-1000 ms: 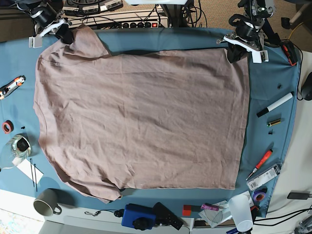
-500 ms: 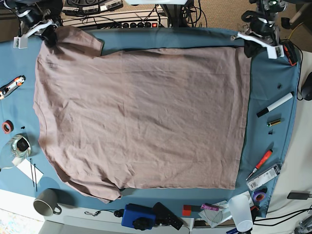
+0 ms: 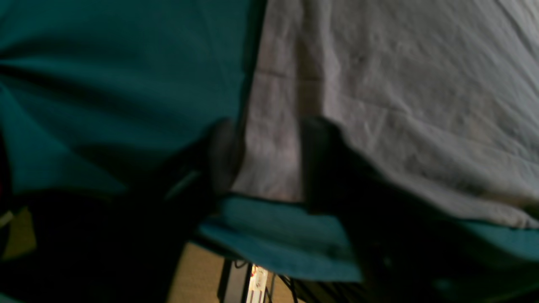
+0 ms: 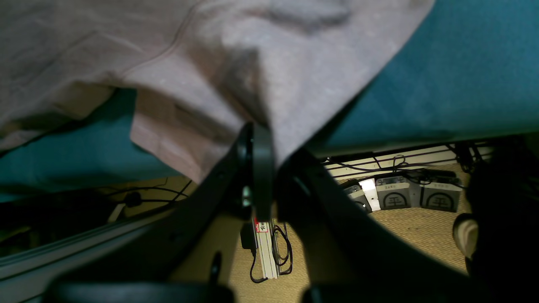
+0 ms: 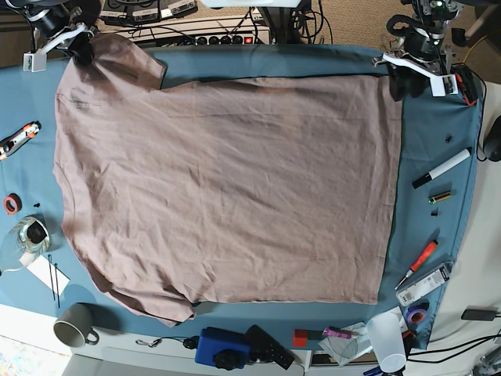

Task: Fold the T-shirt properly
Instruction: 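Lift both shoulder corners and pull the shirt toward the robot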

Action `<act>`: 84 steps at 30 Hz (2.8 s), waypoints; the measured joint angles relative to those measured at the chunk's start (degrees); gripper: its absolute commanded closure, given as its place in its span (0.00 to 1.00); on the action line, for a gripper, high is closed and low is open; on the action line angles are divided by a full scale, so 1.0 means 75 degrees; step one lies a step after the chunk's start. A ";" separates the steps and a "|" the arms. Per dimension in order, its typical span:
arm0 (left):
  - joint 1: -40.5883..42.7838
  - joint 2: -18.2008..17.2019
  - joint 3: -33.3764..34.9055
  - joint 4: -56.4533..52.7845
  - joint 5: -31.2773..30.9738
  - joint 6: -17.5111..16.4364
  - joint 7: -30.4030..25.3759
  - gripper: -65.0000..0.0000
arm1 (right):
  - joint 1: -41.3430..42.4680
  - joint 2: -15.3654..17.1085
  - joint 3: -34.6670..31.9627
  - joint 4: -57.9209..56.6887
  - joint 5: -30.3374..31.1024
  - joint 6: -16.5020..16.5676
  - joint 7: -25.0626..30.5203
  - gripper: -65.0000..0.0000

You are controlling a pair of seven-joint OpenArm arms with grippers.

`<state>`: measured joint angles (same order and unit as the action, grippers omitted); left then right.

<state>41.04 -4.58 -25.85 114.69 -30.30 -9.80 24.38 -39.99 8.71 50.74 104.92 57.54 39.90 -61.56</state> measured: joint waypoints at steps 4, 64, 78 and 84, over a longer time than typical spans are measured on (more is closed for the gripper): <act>-0.0169 0.0000 0.0000 0.0000 0.0178 0.0350 0.0015 0.51 | 0.0000 0.0000 0.0000 0.0000 0.0000 0.0000 -0.0020 1.00; 0.1000 0.0163 -0.0906 0.0816 -0.1714 -0.0414 0.1772 1.00 | -0.0662 -0.0003 0.1912 0.0015 0.2518 0.0003 -0.1338 1.00; 0.0953 0.0163 -0.1320 0.0813 -0.2518 -0.0877 0.2098 1.00 | -0.0079 0.0052 0.1950 0.0015 0.1912 0.0009 -0.1335 1.00; 0.0799 0.0160 -0.1320 0.0813 -0.2253 -0.0813 0.2124 1.00 | 0.0105 0.0396 0.1440 0.0015 0.1096 0.0032 -0.0895 1.00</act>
<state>47.03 -3.38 -35.75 120.79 -47.20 -15.90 40.32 -39.20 11.68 61.54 105.03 65.76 40.14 -68.27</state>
